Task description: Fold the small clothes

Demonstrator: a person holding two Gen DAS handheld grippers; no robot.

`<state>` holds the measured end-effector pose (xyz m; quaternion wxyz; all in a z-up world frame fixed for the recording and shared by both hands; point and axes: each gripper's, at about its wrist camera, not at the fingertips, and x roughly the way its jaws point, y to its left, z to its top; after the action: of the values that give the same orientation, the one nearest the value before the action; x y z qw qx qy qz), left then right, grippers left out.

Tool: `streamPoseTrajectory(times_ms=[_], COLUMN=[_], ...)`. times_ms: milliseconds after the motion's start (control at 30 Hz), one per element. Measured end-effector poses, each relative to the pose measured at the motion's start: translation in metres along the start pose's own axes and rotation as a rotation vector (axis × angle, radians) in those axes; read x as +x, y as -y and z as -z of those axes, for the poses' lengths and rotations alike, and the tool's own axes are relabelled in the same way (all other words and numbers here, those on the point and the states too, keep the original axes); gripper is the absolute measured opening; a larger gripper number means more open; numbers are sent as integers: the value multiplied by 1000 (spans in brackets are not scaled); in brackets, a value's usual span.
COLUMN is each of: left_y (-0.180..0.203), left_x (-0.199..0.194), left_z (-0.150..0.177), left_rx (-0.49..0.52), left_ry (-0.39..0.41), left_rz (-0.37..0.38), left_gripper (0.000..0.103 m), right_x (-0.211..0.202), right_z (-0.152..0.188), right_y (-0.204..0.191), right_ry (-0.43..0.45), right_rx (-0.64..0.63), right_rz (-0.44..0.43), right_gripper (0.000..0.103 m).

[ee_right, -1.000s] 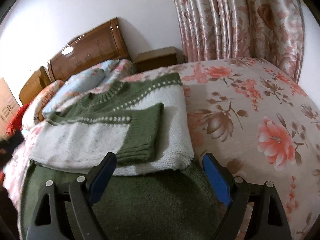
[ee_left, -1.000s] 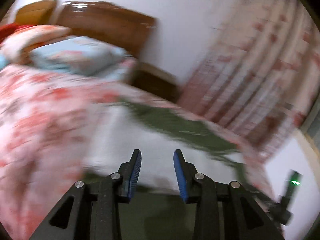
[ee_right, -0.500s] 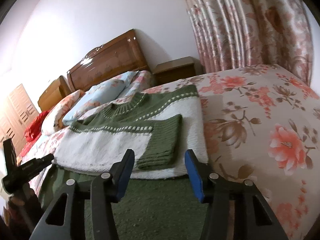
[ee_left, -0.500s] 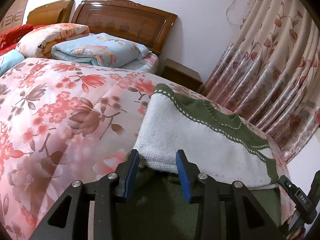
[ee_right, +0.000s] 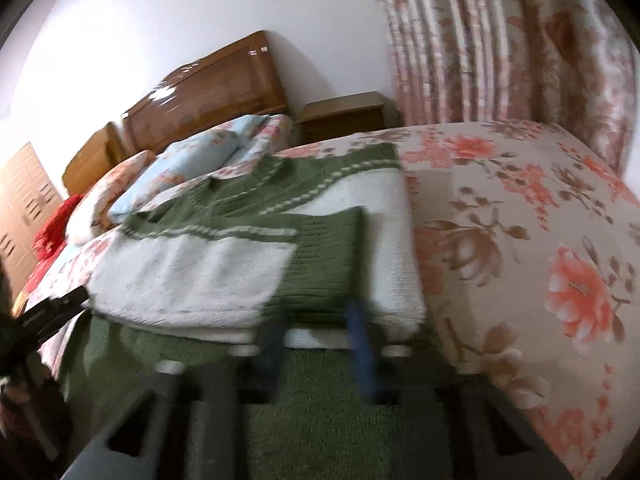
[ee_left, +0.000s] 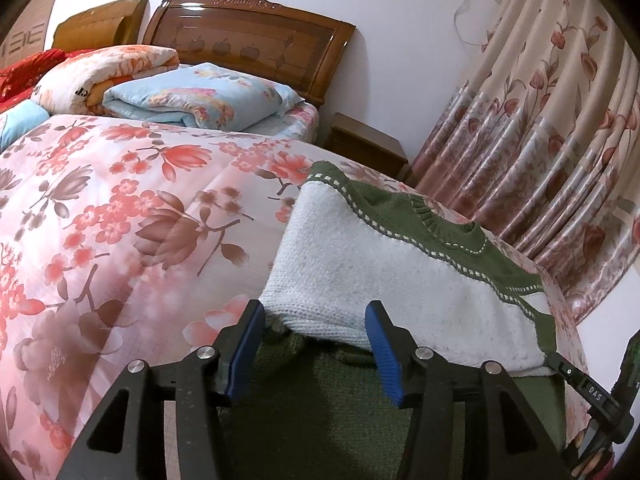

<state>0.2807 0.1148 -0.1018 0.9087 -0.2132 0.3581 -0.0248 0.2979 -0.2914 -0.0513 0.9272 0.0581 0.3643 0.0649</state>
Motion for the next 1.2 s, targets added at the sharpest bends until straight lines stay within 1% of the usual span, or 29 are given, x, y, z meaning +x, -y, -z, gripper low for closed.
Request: streamPoseTrajectory(times_ms=[33, 100, 233, 267, 300, 333, 367, 400, 467, 533, 567, 600, 667, 700, 733, 767, 800, 833, 867, 933, 967, 1000, 1067, 1133, 1200], left_y=[0, 0, -2, -1, 2, 6, 10, 16, 29, 38, 38, 37, 32, 29, 26, 26, 25, 25, 26, 27, 27, 28, 31, 40, 53], left_x=[0, 1, -1, -5, -11, -18, -21, -23, -21, -15, -12, -9, -6, -5, -5, -5, -4, -4, -5, -5, -5, -7, -10, -14, -11], left_z=[0, 0, 0, 1, 3, 4, 5, 7, 10, 10, 9, 8, 7, 6, 6, 7, 7, 7, 7, 7, 8, 8, 7, 1, -12], left_rx=[-2, -5, -18, -16, -4, 20, 41, 75, 139, 184, 187, 179, 153, 137, 124, 118, 114, 113, 117, 126, 127, 134, 154, 167, 158], left_ry=[-1, -1, 3, 21, 55, 88, 103, 113, 100, 66, 52, 32, 14, 11, 8, 5, 4, 5, 6, 9, 13, 21, 37, 51, 45], left_rz=[-1, -2, -10, -20, -25, -25, -23, -20, -18, -23, -27, -38, -49, -43, -38, -36, -35, -34, -33, -31, -30, -32, -29, 30, 100], left_gripper=[54, 55, 57, 57, 57, 57, 57, 57, 58, 58, 58, 58, 58, 58, 58, 58, 58, 58, 58, 58, 58, 57, 56, 56, 56], right_x=[-3, -9, -16, -18, -21, -24, -26, -27, -28, -24, -16, -3, 23, 32, 42, 54, 65, 67, 66, 58, 57, 55, 55, 56, 54], right_z=[0, 0, 0, 0, 0, 0, 0, -1, -4, -7, -11, -14, -16, -15, -16, -18, -20, -21, -24, -29, -30, -30, -29, -29, -31], right_y=[5, 10, 14, 10, 4, -6, -12, -25, -56, -83, -99, -117, -142, -147, -148, -142, -128, -114, -91, -69, -61, -58, -60, -60, -56], right_ry=[16, 50, 81, 88, 102, 115, 118, 122, 138, 134, 102, 53, -20, -34, -52, -83, -113, -106, -97, -54, -47, -39, -38, -38, -31], right_rx=[25, 58, 87, 71, 41, 0, -29, -84, -216, -315, -379, -455, -564, -586, -589, -560, -501, -433, -322, -210, -170, -160, -170, -186, -170], right_rz=[-2, 16, 64, 82, 87, 69, 60, 55, 32, 19, 5, 5, 24, 27, 34, 57, 86, 68, 41, 48, 33, 15, 13, 1, -23], right_gripper=[103, 103, 103, 103, 103, 103, 103, 103, 103, 103, 103, 103, 103, 103, 103, 103, 103, 103, 103, 103, 103, 103, 103, 103, 103])
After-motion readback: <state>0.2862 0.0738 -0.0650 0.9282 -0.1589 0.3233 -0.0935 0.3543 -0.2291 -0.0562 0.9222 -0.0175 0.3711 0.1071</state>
